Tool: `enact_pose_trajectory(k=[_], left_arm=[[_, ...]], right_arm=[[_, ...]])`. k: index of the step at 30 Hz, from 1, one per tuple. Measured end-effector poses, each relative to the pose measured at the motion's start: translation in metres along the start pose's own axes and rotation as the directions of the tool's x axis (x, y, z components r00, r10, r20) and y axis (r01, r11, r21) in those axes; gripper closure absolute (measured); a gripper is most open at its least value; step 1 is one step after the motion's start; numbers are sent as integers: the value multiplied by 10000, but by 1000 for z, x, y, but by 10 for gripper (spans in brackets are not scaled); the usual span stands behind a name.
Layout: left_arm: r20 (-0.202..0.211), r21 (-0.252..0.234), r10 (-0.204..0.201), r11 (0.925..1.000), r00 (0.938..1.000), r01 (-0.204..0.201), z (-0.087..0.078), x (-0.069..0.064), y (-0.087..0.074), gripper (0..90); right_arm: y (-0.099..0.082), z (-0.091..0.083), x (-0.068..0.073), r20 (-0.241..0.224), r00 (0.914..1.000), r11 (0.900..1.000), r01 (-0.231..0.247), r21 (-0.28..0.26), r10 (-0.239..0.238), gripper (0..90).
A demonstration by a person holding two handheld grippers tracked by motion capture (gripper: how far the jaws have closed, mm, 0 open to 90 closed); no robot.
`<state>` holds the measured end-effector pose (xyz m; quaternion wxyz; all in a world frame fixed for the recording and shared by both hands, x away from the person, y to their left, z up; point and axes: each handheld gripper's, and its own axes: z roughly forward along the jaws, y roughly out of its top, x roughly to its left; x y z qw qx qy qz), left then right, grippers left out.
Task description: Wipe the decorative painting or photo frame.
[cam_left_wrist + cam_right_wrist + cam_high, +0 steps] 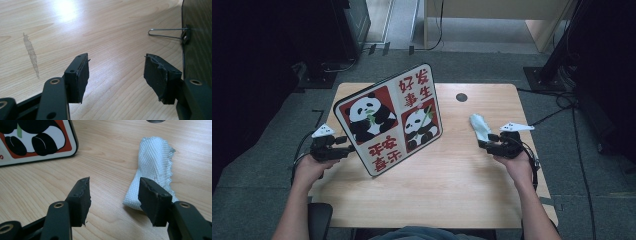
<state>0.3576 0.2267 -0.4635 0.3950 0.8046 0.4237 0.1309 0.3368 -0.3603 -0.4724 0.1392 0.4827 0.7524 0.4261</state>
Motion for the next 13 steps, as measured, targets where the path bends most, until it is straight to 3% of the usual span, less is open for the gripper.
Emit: enact_pose_trajectory(k=[5,9,13], left_arm=[[-19,-4,196,9998,9998,-196,0,-1,-1,362],[58,126,-105,9999,9999,104,0,2,-1,344],[40,141,-83,9999,10000,82,1,1,-1,339]], right_arm=[[0,5,-1,-82,10000,10000,-10,71,10,430],[1,7,0,-89,10000,9999,-27,125,29,430],[1,7,0,-111,9999,9999,24,105,-23,428]])
